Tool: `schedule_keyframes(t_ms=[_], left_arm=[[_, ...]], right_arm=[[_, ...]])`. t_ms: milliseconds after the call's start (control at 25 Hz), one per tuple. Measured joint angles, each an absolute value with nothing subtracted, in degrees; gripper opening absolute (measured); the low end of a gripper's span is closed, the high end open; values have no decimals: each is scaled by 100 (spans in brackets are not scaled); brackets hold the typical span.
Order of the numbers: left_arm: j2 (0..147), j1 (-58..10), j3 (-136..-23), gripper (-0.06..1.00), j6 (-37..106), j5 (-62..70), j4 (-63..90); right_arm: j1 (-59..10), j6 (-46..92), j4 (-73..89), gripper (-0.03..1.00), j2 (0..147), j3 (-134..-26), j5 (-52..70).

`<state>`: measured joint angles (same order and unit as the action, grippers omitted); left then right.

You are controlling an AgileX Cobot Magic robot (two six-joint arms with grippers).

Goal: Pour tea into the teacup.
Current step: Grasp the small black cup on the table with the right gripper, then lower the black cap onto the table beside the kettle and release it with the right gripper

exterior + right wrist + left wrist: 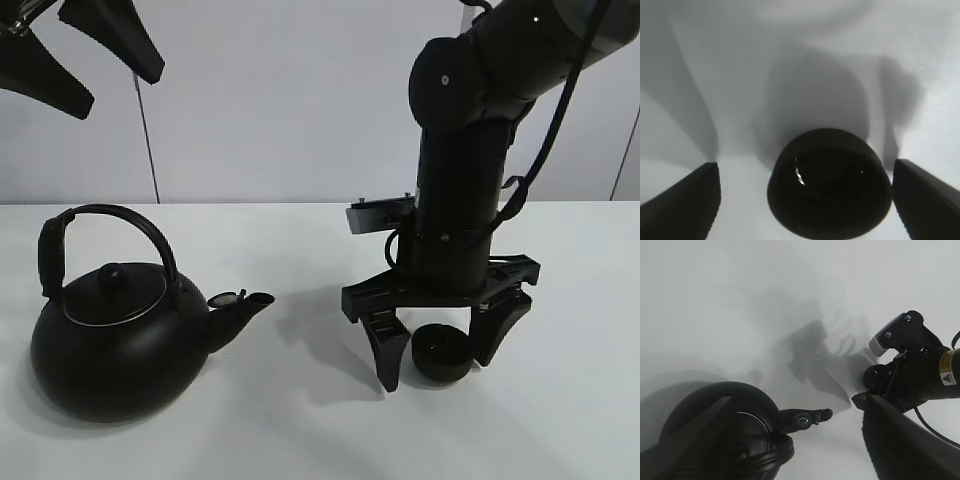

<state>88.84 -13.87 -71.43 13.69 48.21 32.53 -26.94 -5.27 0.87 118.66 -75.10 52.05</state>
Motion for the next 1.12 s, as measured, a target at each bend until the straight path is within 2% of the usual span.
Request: schedule_keyframes(t_ms=[80, 240, 920, 1120], left_arm=[[8884, -1387, -7143, 51, 1369, 4821, 3253], [8884, -1387, -7143, 51, 1369, 4821, 3253], [8884, -1387, -7143, 51, 1369, 4821, 3253], [8884, -1387, -7143, 51, 1369, 4817, 3253]], right_arm=[[-2694, -556, 90, 58, 11870, -7510, 5160], [-2694, -609, 94, 39, 11870, -7510, 5141], [-2703, -533, 551, 40, 11717, -7787, 5308], [-2980, -448, 620, 40, 11717, -8062, 5310]])
